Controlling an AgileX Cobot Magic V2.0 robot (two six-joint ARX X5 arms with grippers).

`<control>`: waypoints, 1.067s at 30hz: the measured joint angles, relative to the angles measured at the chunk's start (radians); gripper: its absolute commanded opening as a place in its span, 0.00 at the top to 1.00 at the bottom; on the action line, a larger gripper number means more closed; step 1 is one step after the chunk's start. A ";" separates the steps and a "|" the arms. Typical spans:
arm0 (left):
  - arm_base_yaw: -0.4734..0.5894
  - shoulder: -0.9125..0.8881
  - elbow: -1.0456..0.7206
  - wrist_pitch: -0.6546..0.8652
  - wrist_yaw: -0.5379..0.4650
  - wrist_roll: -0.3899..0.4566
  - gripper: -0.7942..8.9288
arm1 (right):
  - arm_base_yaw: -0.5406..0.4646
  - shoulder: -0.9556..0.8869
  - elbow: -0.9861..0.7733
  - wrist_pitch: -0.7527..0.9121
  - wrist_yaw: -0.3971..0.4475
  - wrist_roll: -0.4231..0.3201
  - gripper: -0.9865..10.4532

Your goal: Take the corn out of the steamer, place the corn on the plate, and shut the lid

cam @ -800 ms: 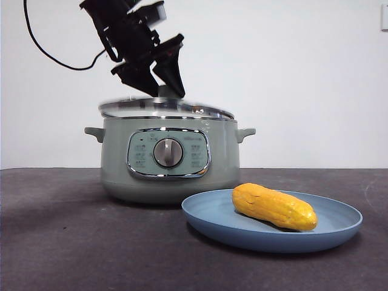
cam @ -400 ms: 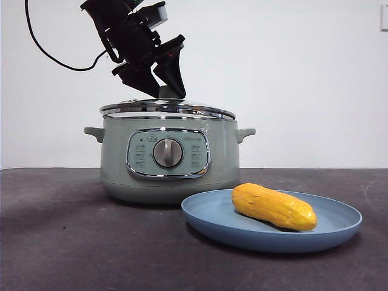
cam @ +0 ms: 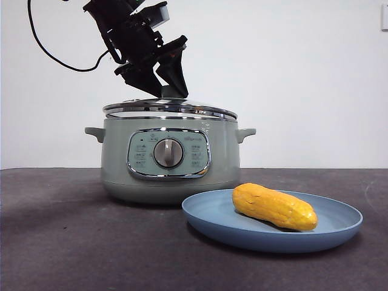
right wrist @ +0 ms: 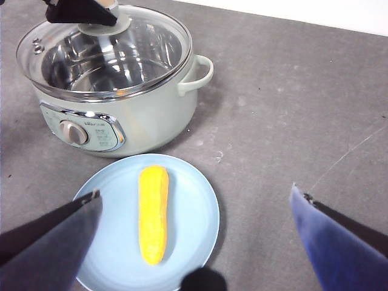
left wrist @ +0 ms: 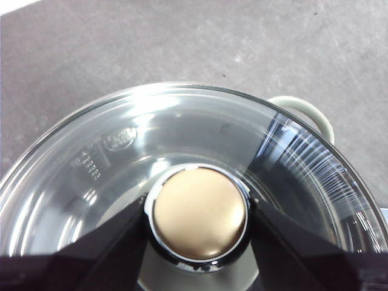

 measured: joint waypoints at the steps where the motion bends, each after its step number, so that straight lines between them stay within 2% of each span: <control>1: 0.000 0.000 0.000 0.000 0.000 0.000 0.93 | 0.000 0.000 0.000 0.000 0.000 0.000 0.42; 32: -0.005 0.021 0.004 0.001 -0.013 0.008 0.93 | 0.000 0.000 0.000 0.000 0.000 0.000 0.42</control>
